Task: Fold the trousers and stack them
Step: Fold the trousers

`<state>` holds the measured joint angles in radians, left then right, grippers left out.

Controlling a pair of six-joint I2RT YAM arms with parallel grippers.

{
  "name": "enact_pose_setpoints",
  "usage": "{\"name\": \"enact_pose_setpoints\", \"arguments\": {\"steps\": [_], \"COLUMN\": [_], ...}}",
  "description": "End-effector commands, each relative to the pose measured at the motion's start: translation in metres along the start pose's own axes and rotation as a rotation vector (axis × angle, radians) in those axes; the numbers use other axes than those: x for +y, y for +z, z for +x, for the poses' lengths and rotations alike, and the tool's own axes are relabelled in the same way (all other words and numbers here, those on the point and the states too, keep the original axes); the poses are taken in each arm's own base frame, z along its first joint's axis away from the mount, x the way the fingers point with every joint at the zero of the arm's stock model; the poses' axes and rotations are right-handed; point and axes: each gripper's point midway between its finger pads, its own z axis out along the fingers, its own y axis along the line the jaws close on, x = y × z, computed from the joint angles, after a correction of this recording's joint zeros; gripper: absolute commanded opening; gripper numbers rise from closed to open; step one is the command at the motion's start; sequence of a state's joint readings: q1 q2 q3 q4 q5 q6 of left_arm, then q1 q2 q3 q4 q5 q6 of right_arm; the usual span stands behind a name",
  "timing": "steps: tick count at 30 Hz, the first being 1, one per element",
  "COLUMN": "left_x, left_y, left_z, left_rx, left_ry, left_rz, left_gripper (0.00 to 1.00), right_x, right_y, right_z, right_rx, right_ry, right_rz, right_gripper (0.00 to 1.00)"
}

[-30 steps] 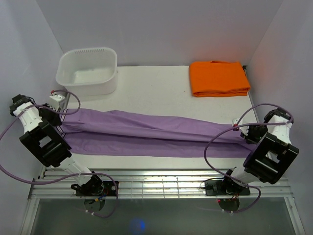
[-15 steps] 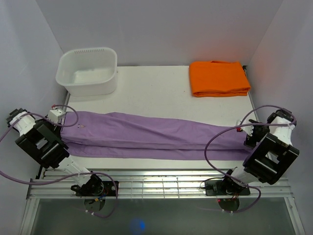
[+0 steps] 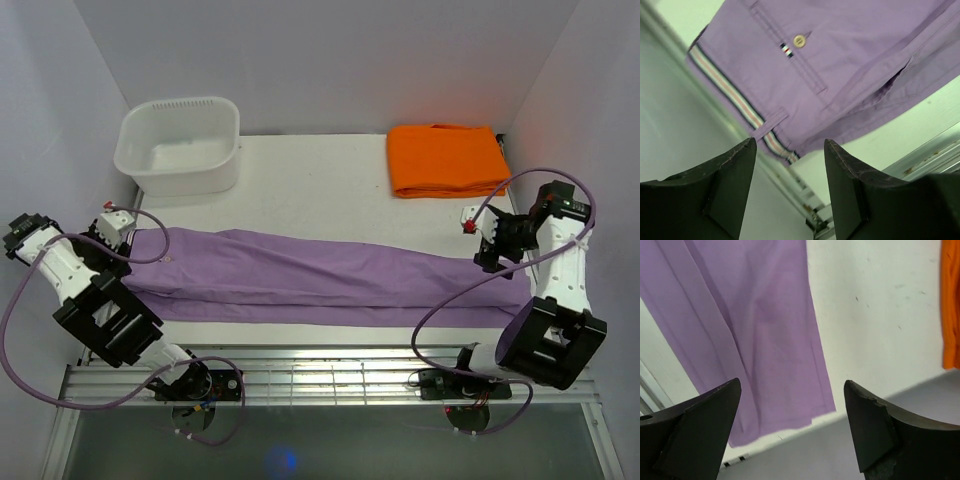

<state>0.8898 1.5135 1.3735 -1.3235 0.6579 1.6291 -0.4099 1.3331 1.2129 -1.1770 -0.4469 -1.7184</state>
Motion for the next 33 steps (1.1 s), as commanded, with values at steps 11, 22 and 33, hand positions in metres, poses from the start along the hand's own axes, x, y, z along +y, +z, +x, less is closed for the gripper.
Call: {"name": "enact_pose_setpoints", "arguments": {"steps": [11, 22, 33], "left_x": [-0.088, -0.132, -0.14], "left_y": [0.076, 0.096, 0.109], "left_z": [-0.054, -0.048, -0.046], "left_rx": [-0.038, 0.019, 0.053], "left_ry": [-0.015, 0.047, 0.095], "left_rz": [0.372, 0.485, 0.488], "left_gripper": [0.65, 0.67, 0.68], "right_x": [0.086, 0.134, 0.148], "right_y": [0.086, 0.138, 0.156], "right_z": [-0.134, -0.149, -0.131], "right_rx": [-0.196, -0.106, -0.028], "right_ry": [0.022, -0.115, -0.11], "right_rz": [-0.347, -0.425, -0.496], "right_gripper": [0.77, 0.7, 0.51]}}
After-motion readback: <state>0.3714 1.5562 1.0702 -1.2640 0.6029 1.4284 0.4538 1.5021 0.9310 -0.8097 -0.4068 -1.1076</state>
